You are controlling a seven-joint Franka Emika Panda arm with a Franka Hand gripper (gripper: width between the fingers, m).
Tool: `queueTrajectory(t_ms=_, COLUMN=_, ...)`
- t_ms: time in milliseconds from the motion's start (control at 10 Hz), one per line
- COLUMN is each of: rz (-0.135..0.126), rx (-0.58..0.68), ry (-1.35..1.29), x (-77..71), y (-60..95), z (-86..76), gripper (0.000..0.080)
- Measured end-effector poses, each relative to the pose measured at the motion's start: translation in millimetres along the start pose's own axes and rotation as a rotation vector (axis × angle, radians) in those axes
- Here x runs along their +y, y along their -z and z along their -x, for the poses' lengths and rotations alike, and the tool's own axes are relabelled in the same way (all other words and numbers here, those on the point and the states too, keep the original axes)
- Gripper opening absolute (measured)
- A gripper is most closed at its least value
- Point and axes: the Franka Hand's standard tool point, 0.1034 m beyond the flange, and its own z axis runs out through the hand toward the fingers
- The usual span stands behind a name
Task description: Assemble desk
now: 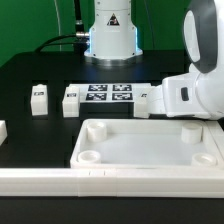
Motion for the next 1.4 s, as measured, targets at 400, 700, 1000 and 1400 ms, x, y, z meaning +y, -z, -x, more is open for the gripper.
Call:
queueTrajectory(t_ms=400, rz=-0.03, rx=0.026, ry=-0.006, x=4.8, y=15.4, z=5.5, gripper=0.0281)
queueTrajectory(t_ms=700, rz=-0.087, rx=0.063, ry=-0.002, x=16.7, y=60.9, z=37.2, gripper=0.0284)
queueTrajectory(t_ms=1000, rz=-0.089, rx=0.115, ry=0.002, x=18.4, y=74.5, z=41.6, gripper=0.0284)
queueTrajectory(t_ms=1400, rz=-0.092, rx=0.403, ry=-0.008, x=23.7, y=111.2, z=46.4, gripper=0.0284)
